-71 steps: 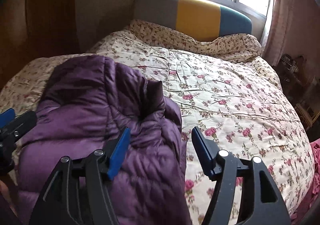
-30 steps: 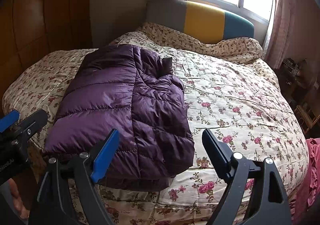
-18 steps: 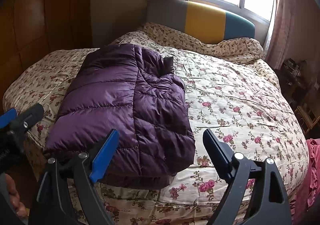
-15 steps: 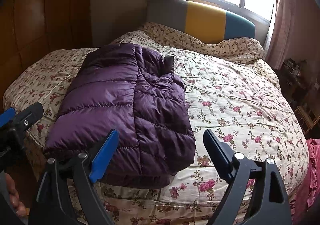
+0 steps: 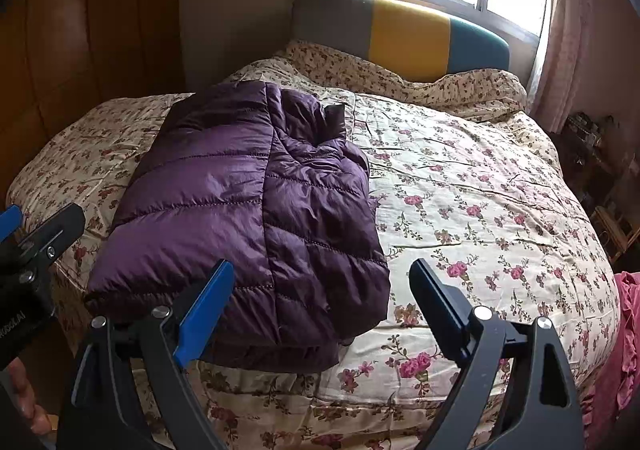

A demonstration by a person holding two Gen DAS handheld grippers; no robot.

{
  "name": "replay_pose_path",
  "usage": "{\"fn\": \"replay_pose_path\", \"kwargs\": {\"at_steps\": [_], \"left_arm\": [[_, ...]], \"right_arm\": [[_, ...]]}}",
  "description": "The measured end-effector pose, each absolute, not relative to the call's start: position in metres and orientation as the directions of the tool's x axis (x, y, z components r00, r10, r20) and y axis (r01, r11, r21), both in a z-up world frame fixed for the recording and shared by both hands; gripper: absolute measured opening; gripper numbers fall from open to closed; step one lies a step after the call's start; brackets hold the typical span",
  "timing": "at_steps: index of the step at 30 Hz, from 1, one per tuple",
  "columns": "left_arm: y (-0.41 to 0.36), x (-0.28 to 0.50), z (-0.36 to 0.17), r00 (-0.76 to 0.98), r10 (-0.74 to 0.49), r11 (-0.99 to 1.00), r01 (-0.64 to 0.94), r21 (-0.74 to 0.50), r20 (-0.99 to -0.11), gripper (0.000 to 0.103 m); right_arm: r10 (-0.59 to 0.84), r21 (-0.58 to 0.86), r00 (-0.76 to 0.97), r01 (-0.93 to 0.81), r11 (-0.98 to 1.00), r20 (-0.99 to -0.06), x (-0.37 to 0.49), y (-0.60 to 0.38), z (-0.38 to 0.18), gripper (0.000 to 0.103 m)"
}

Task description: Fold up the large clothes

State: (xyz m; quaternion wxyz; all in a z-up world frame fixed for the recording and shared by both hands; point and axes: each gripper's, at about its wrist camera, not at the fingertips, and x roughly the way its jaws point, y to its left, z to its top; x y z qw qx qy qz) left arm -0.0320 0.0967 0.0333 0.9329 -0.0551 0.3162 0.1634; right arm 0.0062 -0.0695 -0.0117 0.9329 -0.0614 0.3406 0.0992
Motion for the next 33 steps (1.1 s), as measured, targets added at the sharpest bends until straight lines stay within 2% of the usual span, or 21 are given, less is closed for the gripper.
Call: {"fn": "replay_pose_path", "kwargs": {"at_steps": [33], "left_arm": [[0.074,-0.032,0.033,0.750,0.273,0.955,-0.289,0.073,-0.603,0.099]], "right_arm": [[0.136,-0.035,0.744,-0.209,0.977,-0.655,0.007,-0.075,-0.013,0.092]]}}
